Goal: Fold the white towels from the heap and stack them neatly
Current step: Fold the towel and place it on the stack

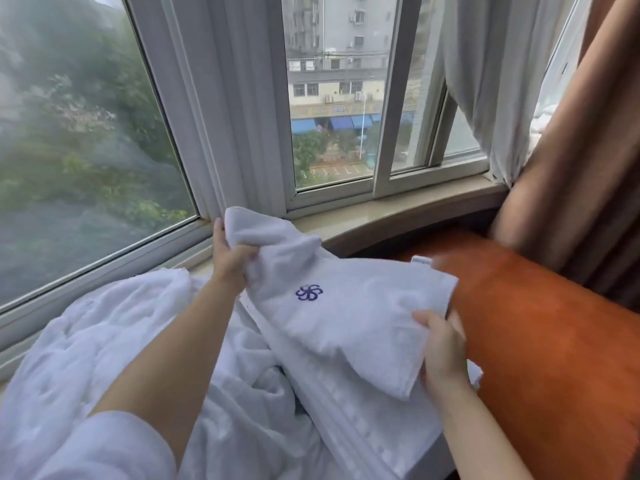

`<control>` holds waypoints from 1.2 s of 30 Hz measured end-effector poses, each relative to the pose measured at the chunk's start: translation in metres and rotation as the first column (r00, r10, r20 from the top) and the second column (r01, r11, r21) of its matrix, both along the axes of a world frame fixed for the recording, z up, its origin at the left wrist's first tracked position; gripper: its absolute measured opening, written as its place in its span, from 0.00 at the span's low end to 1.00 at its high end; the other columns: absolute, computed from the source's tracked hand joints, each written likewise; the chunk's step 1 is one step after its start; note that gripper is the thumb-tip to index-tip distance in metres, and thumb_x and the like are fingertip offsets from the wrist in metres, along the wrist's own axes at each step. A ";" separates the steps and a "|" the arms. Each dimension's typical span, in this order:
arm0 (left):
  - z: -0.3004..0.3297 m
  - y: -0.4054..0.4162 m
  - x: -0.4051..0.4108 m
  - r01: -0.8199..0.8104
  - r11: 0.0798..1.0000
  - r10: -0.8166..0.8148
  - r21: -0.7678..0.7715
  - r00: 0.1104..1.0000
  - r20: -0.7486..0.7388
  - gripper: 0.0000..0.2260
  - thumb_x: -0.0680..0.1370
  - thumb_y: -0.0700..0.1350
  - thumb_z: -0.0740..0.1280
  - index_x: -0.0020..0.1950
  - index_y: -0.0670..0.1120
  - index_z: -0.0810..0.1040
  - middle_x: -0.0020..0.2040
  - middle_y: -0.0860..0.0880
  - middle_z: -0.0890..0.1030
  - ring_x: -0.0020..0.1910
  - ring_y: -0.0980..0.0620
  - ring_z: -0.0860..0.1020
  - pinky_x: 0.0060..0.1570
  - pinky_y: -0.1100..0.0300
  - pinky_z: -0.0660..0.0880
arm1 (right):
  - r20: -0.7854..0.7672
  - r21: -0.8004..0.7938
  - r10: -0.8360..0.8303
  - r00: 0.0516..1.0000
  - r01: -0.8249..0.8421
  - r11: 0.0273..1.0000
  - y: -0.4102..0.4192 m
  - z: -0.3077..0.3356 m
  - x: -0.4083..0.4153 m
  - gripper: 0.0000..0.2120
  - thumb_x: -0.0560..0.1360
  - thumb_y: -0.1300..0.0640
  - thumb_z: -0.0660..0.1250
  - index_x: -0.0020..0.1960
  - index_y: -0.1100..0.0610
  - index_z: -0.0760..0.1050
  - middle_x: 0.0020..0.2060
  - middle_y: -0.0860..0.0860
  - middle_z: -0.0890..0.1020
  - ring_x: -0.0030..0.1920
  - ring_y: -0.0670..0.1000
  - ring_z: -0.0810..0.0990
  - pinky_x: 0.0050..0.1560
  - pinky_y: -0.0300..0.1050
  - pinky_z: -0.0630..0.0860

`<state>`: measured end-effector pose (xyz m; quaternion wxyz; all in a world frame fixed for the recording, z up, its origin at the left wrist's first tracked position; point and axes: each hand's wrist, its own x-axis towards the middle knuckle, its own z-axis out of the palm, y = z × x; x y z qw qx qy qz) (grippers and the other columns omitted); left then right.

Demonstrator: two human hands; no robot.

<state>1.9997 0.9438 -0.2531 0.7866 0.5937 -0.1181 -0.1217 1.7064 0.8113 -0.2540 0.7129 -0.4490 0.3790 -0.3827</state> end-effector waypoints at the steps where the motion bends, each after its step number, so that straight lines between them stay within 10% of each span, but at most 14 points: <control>1: 0.001 -0.003 0.003 -0.056 0.997 0.054 -0.055 0.998 -0.044 0.40 0.63 0.30 0.65 0.75 0.44 0.59 0.69 0.40 0.71 0.63 0.40 0.74 0.58 0.45 0.75 | 0.028 0.011 -0.078 0.997 0.077 0.997 -0.002 0.001 -0.007 0.17 0.71 0.70 0.59 0.52 0.53 0.77 0.38 0.47 0.85 0.37 0.48 0.84 0.32 0.39 0.78; 7: -0.040 -0.003 -0.014 -0.123 0.946 0.186 0.301 0.964 -0.190 0.41 0.66 0.38 0.72 0.73 0.56 0.57 0.69 0.49 0.65 0.64 0.44 0.69 0.60 0.47 0.73 | -0.371 0.089 -0.079 0.925 0.120 0.989 0.021 -0.042 -0.035 0.15 0.71 0.68 0.62 0.55 0.57 0.75 0.44 0.52 0.80 0.49 0.59 0.78 0.57 0.55 0.76; 13: -0.029 -0.004 -0.015 -0.082 0.922 0.095 0.379 0.995 -0.017 0.35 0.70 0.29 0.63 0.74 0.52 0.64 0.68 0.49 0.68 0.61 0.43 0.73 0.55 0.51 0.74 | -0.291 -0.069 -0.149 0.945 0.134 0.988 0.016 -0.027 -0.039 0.10 0.66 0.58 0.64 0.45 0.48 0.73 0.49 0.53 0.80 0.50 0.57 0.79 0.54 0.56 0.77; 19: -0.032 -0.006 -0.083 -0.338 0.249 -0.068 0.908 0.929 0.364 0.21 0.79 0.42 0.60 0.72 0.49 0.64 0.76 0.41 0.54 0.72 0.40 0.56 0.66 0.46 0.63 | -0.514 -0.055 -0.117 0.850 0.104 0.993 0.041 -0.058 -0.056 0.15 0.70 0.55 0.65 0.56 0.47 0.69 0.52 0.51 0.81 0.56 0.58 0.79 0.61 0.60 0.72; 23: -0.041 -0.019 -0.139 -0.297 0.231 -0.431 0.927 0.823 0.371 0.14 0.81 0.50 0.55 0.63 0.48 0.72 0.66 0.44 0.70 0.67 0.43 0.65 0.65 0.46 0.63 | -0.424 -0.078 -0.132 0.896 0.109 0.991 0.045 -0.053 -0.057 0.16 0.74 0.56 0.68 0.59 0.53 0.69 0.55 0.57 0.80 0.56 0.60 0.78 0.61 0.57 0.73; 28: -0.031 -0.021 -0.172 -0.153 0.278 -0.498 0.948 0.821 0.279 0.17 0.79 0.53 0.55 0.64 0.50 0.74 0.66 0.47 0.72 0.66 0.44 0.67 0.68 0.45 0.60 | -0.397 -0.156 -0.196 0.897 0.144 0.977 0.055 -0.045 -0.059 0.15 0.74 0.60 0.65 0.59 0.51 0.69 0.54 0.53 0.80 0.56 0.58 0.78 0.60 0.54 0.73; 34: -0.031 -0.012 -0.199 -0.093 0.236 -0.613 0.967 0.758 0.223 0.16 0.80 0.57 0.56 0.59 0.48 0.72 0.69 0.45 0.69 0.68 0.44 0.65 0.67 0.43 0.62 | -0.626 -0.244 -0.207 0.752 0.063 0.968 0.063 -0.050 -0.075 0.15 0.74 0.59 0.65 0.60 0.56 0.67 0.56 0.57 0.78 0.58 0.61 0.76 0.62 0.57 0.70; 36: -0.040 -0.012 -0.211 -0.047 0.175 -0.637 0.983 0.756 0.149 0.22 0.81 0.58 0.52 0.71 0.49 0.64 0.77 0.45 0.57 0.75 0.44 0.55 0.70 0.39 0.55 | -0.616 -0.408 -0.311 0.723 0.044 0.912 0.061 -0.038 -0.073 0.19 0.73 0.64 0.65 0.64 0.58 0.69 0.61 0.58 0.75 0.61 0.61 0.73 0.62 0.51 0.69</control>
